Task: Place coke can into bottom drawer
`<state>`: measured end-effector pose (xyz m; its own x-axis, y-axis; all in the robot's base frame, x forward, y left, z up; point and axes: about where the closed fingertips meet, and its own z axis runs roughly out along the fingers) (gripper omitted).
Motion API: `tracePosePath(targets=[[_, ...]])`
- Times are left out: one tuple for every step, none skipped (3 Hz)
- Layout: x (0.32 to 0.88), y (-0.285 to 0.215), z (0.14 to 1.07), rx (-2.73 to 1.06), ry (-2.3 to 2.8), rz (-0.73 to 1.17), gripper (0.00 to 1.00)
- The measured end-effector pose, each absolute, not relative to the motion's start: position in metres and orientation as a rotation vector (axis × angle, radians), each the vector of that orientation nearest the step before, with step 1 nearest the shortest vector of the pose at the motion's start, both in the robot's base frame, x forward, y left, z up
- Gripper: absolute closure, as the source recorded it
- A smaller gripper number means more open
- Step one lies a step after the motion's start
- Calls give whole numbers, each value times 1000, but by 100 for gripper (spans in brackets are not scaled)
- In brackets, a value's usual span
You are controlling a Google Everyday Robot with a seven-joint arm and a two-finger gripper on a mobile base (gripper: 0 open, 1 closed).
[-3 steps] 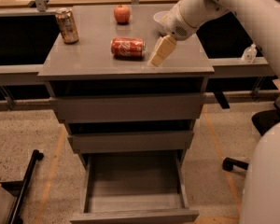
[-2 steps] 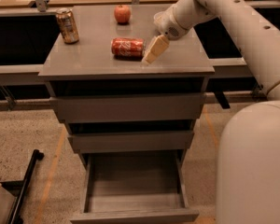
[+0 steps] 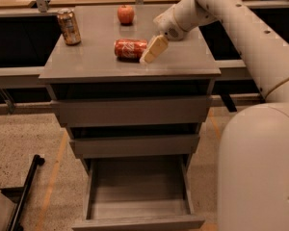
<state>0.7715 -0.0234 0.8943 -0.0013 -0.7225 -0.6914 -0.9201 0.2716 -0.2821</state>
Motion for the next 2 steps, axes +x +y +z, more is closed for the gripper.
tracePosePath(targets=[[790,-4,889,-1467,1723,373,0],[804,5,876,-1453,1720,403,0]])
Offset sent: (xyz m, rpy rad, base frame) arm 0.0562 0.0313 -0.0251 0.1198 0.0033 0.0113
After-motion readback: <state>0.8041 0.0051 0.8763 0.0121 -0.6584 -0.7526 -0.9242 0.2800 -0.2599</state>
